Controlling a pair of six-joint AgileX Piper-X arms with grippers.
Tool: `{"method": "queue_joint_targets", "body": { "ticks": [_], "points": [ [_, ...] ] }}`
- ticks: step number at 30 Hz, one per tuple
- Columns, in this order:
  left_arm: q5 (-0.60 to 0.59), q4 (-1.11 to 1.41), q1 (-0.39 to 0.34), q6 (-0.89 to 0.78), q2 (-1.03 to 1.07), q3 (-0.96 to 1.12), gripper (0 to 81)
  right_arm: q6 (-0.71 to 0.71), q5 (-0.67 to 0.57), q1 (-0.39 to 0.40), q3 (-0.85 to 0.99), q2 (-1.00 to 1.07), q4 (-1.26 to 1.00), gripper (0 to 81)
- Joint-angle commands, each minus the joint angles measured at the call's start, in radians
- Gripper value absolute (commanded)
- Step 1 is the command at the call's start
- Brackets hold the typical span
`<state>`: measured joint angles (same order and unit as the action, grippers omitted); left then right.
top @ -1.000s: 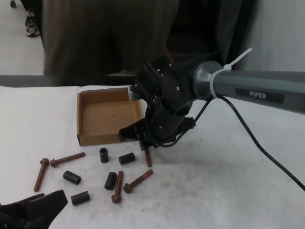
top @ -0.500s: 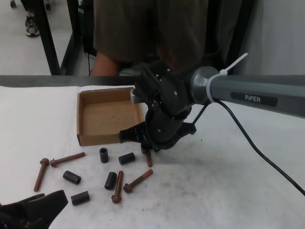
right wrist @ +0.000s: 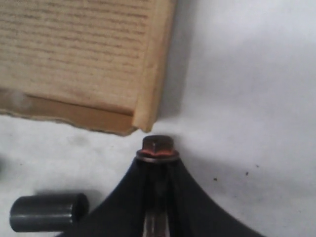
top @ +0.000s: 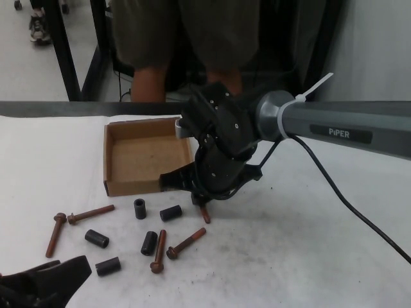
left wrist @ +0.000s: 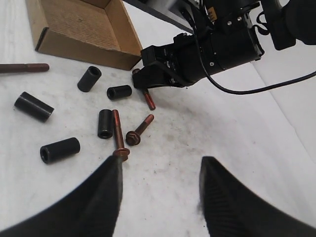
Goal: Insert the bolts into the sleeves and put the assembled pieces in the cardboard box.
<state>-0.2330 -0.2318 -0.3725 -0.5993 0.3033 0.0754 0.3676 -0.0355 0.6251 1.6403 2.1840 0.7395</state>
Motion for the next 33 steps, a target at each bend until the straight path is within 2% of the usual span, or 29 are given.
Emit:
{"method": "queue_joint_targets", "body": {
  "ticks": [1,5,8,11,17,22,25,28,33],
  "points": [
    [-0.001,0.013,0.002,0.005,0.001,0.01,45.8,-0.024,-0.038,0.0,0.023,-0.008,0.062,0.0],
    [-0.003,0.013,0.002,0.009,0.001,0.011,44.9,-0.125,-0.018,-0.002,0.039,-0.061,0.162,0.0],
    [-0.042,0.013,0.002,0.088,0.001,0.011,44.7,-0.169,0.002,-0.002,0.039,-0.122,0.197,0.0],
    [-0.077,0.011,0.002,0.129,0.001,0.015,44.7,-0.182,0.0,-0.002,0.039,-0.188,0.203,0.0],
    [-0.075,-0.036,0.002,0.144,0.028,0.091,44.7,-0.249,0.0,-0.005,0.028,-0.281,0.281,0.0],
    [-0.075,-0.247,0.002,0.346,0.139,0.232,44.7,-0.289,-0.004,-0.012,-0.061,-0.373,0.304,0.0],
    [-0.069,-0.353,0.002,0.41,0.253,0.324,44.7,-0.3,-0.016,-0.014,-0.139,-0.448,0.304,0.0],
    [-0.044,-0.375,0.002,0.471,0.367,0.386,44.7,-0.309,-0.023,-0.014,-0.223,-0.528,0.295,0.0],
    [0.006,-0.416,0.002,0.711,0.584,0.482,44.6,-0.308,-0.07,-0.014,-0.372,-0.671,0.278,0.0]
  ]
}}
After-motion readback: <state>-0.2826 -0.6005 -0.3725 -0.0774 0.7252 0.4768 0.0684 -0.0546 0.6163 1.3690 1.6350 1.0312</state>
